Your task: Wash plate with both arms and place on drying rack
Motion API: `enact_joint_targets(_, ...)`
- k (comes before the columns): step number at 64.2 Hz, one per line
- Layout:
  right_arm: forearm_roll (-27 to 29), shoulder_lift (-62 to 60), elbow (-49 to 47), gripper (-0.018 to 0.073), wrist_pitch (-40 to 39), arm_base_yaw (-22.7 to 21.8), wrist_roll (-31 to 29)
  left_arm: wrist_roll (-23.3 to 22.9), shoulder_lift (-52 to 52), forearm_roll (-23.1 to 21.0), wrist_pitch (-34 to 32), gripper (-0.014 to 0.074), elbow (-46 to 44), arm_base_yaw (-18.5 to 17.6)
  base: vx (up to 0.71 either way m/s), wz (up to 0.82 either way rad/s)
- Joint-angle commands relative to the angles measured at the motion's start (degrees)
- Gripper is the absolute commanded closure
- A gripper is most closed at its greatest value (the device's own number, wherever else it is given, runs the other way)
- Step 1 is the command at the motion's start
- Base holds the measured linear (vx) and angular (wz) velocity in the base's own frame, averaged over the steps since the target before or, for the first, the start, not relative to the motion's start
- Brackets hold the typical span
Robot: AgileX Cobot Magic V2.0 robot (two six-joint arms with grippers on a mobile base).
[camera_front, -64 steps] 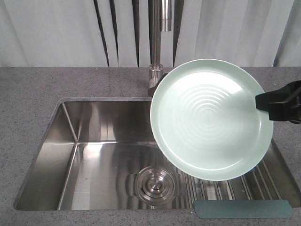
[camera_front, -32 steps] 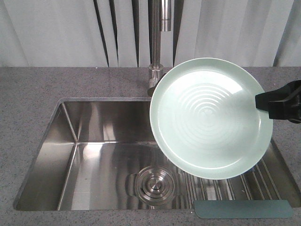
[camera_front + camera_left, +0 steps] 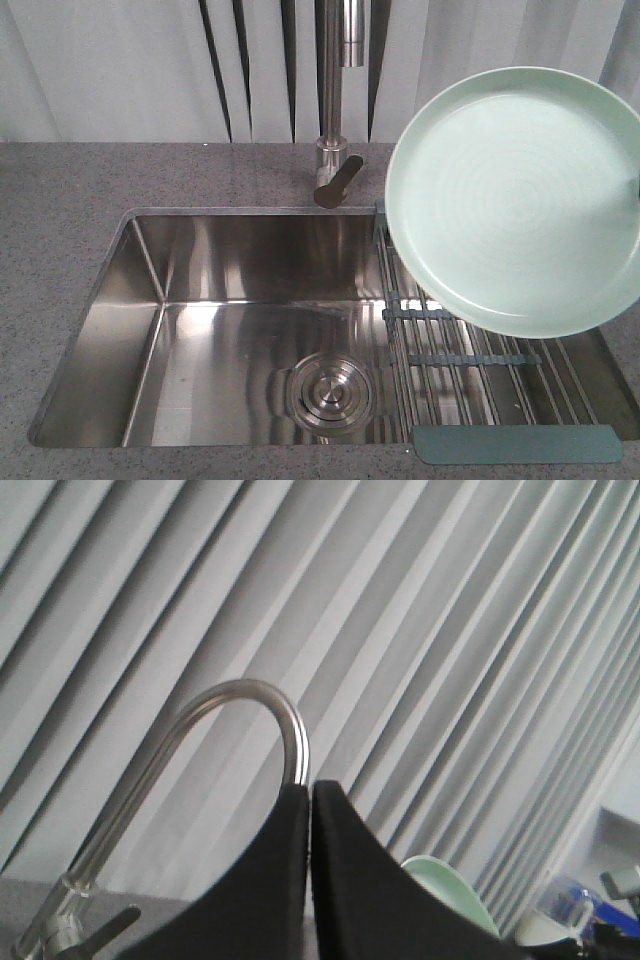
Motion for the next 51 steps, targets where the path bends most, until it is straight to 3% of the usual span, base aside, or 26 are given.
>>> enact_joint_targets(1, -7.34, -2.0, -1.7, 0.0566, -3.24, -0.44, 6.73, -1.24, 8.9, 1.47, -5.91, 0.0603, -5.85, 0.05, 0.0, 0.0)
enact_joint_targets(12, -20.5, -4.62, -1.7, 0.0566, 2.71, -0.44, 15.25, -1.83, 24.92, 5.2, -12.45, 0.0603, -14.45, 0.05, 0.0, 0.0)
enact_joint_targets(23, -27.35, -6.93, -1.7, 0.0566, 6.21, -0.44, 18.81, -6.59, 42.25, 9.52, -22.12, 0.0603, -25.54, 0.05, 0.0, 0.0)
enact_joint_targets(37, -28.58, -7.21, -1.7, 0.0566, 7.01, -0.44, 18.98, -17.86, 63.35, 20.84, -30.43, 0.0603, -44.55, -1.86, 0.0, 0.0)
enact_joint_targets(43, -28.68, -7.21, -1.7, 0.0566, 7.01, -0.44, 18.77, -17.86, 70.58, 24.28, -32.29, 0.0603, -52.89, -3.6, 0.0, 0.0)
enact_joint_targets(51, -28.65, -7.21, -1.7, 0.0566, 6.95, -0.44, 18.7, -17.86, 78.39, 24.26, -31.65, 0.0603, -62.68, -5.75, 0.0, 0.0)
